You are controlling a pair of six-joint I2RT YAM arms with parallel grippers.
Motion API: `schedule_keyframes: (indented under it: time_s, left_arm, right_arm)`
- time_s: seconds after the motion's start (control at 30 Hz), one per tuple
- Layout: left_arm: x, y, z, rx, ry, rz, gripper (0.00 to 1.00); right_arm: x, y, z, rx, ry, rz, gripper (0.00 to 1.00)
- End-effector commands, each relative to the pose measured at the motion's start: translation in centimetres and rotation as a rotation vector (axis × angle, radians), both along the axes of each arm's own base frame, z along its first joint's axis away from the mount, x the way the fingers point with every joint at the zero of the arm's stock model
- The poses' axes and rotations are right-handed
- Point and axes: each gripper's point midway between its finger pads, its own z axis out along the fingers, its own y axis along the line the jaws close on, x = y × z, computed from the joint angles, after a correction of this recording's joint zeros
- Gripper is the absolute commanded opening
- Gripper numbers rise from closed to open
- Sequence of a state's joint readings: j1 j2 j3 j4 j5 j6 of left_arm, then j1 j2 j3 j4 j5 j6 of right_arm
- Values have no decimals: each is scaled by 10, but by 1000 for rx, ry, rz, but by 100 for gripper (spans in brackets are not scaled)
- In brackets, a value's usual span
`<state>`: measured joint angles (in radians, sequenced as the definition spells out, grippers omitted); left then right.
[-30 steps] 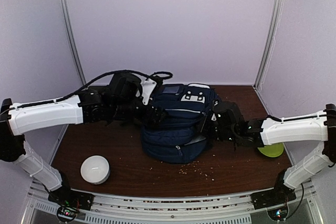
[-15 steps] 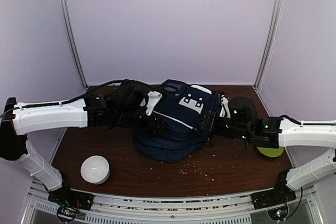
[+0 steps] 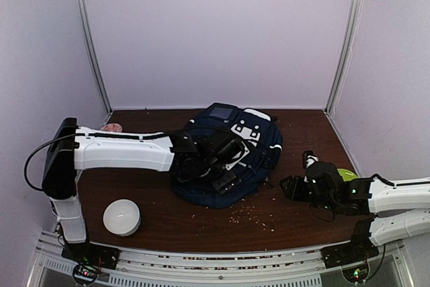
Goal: Pack the student bag
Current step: Unzip the student bag at the center of the board.
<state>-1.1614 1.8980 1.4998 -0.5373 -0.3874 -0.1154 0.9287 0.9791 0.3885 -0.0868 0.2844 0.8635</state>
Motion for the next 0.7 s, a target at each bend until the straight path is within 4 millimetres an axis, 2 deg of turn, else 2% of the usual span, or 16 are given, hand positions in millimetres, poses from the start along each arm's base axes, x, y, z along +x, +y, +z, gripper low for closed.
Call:
schedule_keyframes:
  time_s: [0.0, 0.17, 0.23, 0.27, 0.33, 0.5, 0.67]
  left_arm:
    - [24, 7, -7, 124, -104, 61, 84]
    - [40, 10, -27, 174, -118, 98, 82]
    - [43, 12, -34, 173, -103, 102, 77]
    - [44, 13, -35, 168, -99, 106, 73]
    - [46, 15, -37, 162, -93, 110, 57]
    - [46, 18, -30, 133, -110, 107, 0]
    - [42, 25, -7, 66, -125, 110, 0]
  right_arm:
    - [9, -4, 5, 47, -76, -45, 55]
    - [17, 5, -5, 25, -97, 0, 55]
    - [22, 13, -9, 19, -94, 39, 55]
    - [23, 19, -12, 19, -85, 69, 55]
    - [29, 26, -15, 2, -82, 103, 55]
    - [38, 36, -24, -22, -81, 137, 55]
    - [46, 38, -30, -15, -72, 151, 55]
